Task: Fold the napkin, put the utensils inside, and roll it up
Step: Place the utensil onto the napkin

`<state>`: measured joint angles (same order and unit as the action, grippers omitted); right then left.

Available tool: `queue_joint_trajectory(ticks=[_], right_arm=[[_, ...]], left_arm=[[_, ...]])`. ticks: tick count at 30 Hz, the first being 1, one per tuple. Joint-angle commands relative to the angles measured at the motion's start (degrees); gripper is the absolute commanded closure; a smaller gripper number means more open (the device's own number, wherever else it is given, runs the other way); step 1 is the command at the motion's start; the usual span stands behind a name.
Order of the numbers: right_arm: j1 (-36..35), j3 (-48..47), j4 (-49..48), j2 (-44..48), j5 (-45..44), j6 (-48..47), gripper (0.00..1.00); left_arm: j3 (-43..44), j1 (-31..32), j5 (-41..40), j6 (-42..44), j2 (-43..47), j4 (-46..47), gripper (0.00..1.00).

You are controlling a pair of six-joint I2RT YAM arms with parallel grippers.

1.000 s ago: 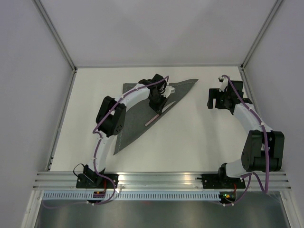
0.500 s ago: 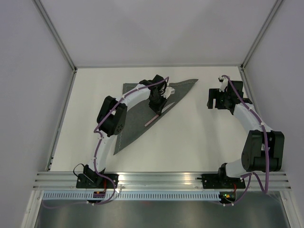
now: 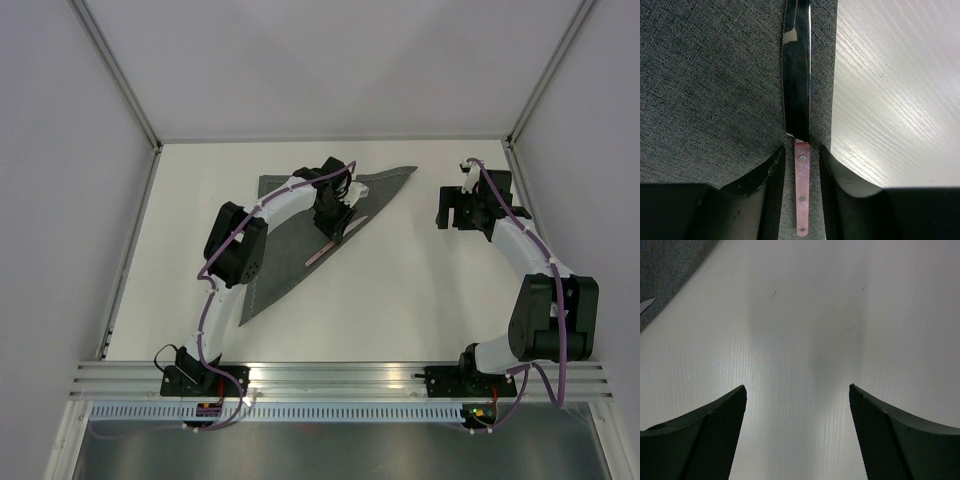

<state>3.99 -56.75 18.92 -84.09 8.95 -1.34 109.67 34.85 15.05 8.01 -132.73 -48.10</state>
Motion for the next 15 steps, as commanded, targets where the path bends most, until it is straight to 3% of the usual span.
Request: queue_joint_trajectory(ticks=[1,15], right_arm=[[0.1,-2.3,0.2,0.0,-0.3,-0.2,0.12],[0.1,-2.2,0.3,0.1,-0.3,-0.3,0.12]], left_arm=[[2.4,0.5,-1.1,-0.6,0.7,-0.9,0.61],[4.0,0.7,-0.5,-1.9,4.8,-0.9,0.44]])
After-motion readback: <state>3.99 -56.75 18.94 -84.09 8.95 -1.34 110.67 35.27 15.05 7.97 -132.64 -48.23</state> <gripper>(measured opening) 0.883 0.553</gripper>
